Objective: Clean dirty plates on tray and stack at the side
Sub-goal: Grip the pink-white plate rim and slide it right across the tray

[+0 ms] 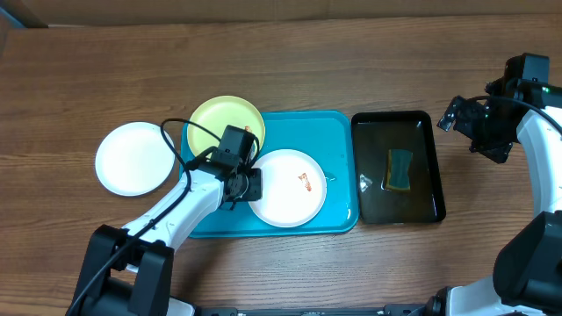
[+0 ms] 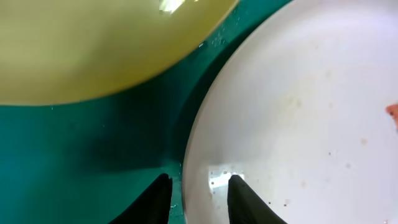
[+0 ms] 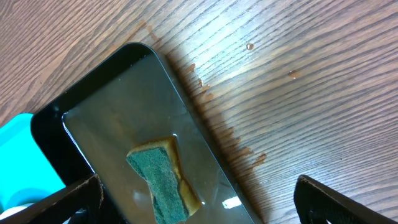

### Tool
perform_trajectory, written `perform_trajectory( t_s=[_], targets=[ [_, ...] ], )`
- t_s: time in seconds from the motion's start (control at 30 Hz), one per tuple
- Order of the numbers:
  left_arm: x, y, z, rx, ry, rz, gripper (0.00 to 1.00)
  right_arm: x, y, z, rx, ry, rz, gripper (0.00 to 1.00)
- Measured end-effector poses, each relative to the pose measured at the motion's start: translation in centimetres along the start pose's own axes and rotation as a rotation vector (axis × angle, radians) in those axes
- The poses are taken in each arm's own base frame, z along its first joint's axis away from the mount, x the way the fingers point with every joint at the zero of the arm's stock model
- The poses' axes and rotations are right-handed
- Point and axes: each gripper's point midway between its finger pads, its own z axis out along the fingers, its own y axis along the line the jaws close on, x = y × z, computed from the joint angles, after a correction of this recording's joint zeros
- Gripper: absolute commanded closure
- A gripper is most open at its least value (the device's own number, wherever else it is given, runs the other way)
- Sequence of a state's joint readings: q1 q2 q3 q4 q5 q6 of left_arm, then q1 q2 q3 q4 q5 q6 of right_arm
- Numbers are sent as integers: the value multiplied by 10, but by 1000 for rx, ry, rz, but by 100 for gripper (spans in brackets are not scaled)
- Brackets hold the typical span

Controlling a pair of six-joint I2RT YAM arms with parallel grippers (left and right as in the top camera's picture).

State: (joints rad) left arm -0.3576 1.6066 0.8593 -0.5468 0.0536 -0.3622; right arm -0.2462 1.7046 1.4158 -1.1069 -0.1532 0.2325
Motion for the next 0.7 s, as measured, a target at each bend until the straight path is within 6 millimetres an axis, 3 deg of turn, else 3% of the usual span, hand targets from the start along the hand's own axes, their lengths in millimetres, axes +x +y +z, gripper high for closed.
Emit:
perform_trajectory(
  t_s=[0.27,0.3,0.43,0.5,0.63,0.7],
  targets=[
    [0,1,0,-7,0,4,75,1,1,0,-5,5,2,0],
    [0,1,0,-7,1,4,75,5,3,0,-18,23,6,0],
    [0,1,0,-7,1,4,75,19,22,-2,-126,89,1,16],
    [0,1,0,-7,1,4,75,32,30,-3,-151,136,-26,17],
    [0,1,0,-8,1,7,90,61,48,0,-119,215,-128,18],
    [0,2,0,-9,0,7,90,74,55,4,-94,240,-175,21]
  ],
)
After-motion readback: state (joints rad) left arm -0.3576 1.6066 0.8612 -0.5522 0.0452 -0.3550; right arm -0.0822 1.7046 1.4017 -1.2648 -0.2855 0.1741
